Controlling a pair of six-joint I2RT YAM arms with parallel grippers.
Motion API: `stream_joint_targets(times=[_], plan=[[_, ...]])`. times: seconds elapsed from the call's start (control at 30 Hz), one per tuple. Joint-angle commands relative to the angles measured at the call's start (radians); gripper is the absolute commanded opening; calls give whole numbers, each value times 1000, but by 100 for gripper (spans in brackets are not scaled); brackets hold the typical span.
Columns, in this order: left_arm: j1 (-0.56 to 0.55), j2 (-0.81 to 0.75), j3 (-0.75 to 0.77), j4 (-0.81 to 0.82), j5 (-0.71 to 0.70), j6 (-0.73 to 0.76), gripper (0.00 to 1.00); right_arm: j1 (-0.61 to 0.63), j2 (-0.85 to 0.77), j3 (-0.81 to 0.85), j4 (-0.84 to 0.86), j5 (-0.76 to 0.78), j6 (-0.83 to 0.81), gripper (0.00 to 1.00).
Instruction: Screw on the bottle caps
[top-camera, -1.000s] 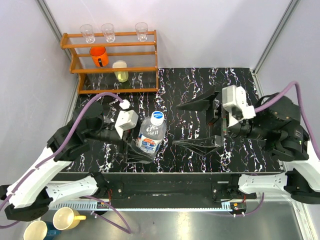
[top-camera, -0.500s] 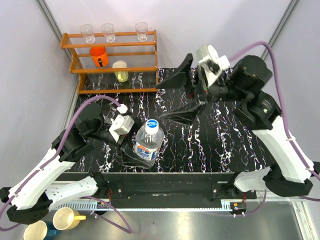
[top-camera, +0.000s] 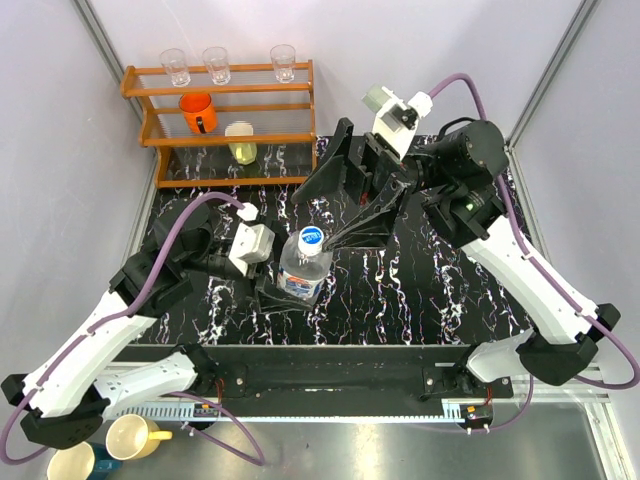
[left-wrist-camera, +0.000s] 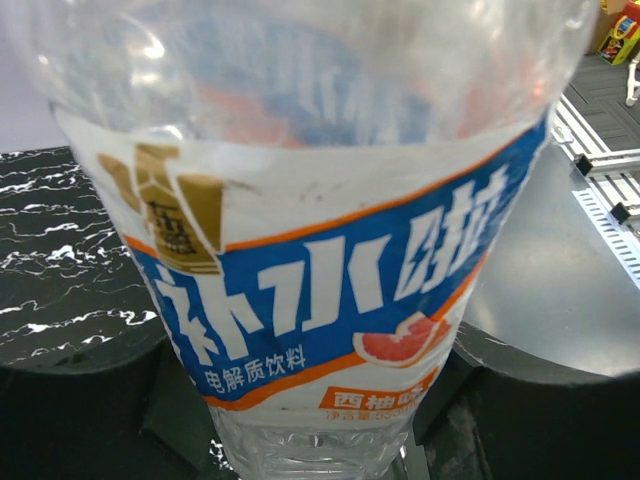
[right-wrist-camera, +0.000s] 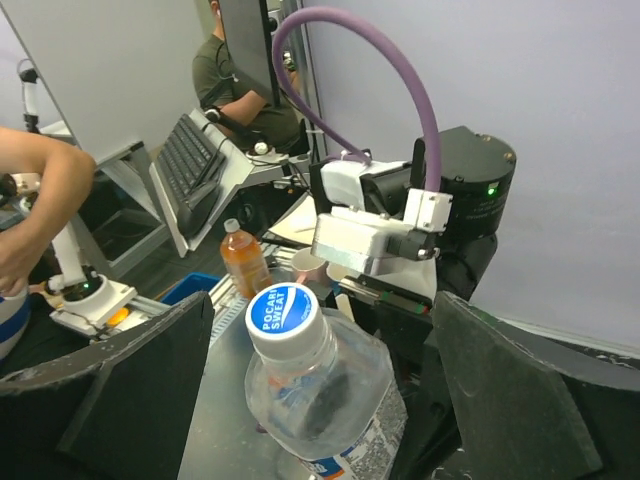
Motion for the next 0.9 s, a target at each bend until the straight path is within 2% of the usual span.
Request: stream_joint_targets(times=[0.0, 0.57, 0.77, 0.87], plan=[[17, 0, 12, 116, -22, -17, 39, -4, -24, -36, 145, -52, 105, 98], [37, -19, -68, 250, -103, -200, 36, 2, -15, -56, 201, -12, 105, 84], [40, -25, -79, 270, -170, -217, 36, 27, -17, -24, 1, 25, -31, 78], [41, -30, -85, 274, -180, -218, 36, 33, -17, -18, -45, 40, -68, 75]])
